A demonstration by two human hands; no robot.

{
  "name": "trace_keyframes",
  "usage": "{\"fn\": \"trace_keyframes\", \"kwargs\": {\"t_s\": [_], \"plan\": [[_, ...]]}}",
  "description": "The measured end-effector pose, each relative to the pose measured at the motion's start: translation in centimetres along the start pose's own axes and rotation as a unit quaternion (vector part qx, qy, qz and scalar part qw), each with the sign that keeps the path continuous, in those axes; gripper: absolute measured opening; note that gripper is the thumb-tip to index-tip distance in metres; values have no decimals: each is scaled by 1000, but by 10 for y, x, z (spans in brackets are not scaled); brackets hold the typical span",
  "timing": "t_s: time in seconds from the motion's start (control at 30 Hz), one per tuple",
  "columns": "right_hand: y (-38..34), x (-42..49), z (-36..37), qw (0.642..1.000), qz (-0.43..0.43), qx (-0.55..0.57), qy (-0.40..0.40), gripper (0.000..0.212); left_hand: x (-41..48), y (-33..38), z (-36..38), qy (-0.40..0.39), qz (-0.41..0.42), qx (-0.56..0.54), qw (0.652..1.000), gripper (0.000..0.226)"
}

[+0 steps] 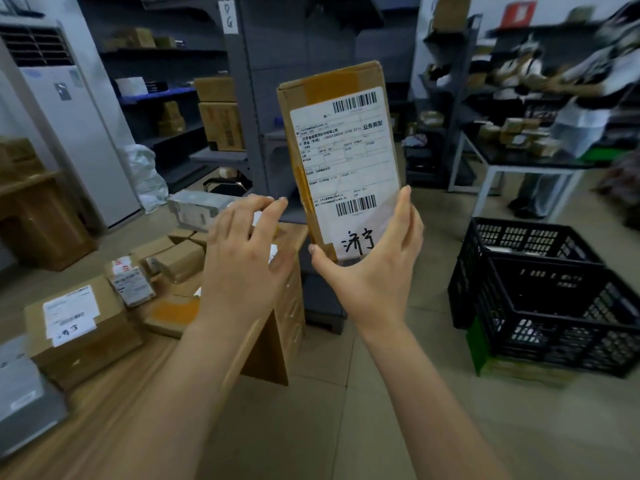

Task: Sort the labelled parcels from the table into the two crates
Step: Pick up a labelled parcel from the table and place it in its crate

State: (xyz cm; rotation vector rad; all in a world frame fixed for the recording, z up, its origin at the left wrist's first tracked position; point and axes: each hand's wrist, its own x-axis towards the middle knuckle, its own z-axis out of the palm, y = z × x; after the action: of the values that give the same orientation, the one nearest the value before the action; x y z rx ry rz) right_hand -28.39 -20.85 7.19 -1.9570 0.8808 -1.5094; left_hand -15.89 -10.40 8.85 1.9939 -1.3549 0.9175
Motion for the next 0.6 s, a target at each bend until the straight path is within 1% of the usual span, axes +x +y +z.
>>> {"fn": "trace_keyframes", "kwargs": {"t_s": [0.07,0.2,0.4,0.6], "plan": [[15,3,-18,1000,2,-9,12,128,4,21,9,8,14,-5,1000,62],[46,9,-52,999,17,-26,30,129,8,59,33,27,44,-33,998,55],[83,20,-87,995,61,-61,55,129,18,102,69,-6,80,-77,994,64],[111,34,-102,984,93,-115,104,130,40,126,110,-21,116,-130,985,64]]}}
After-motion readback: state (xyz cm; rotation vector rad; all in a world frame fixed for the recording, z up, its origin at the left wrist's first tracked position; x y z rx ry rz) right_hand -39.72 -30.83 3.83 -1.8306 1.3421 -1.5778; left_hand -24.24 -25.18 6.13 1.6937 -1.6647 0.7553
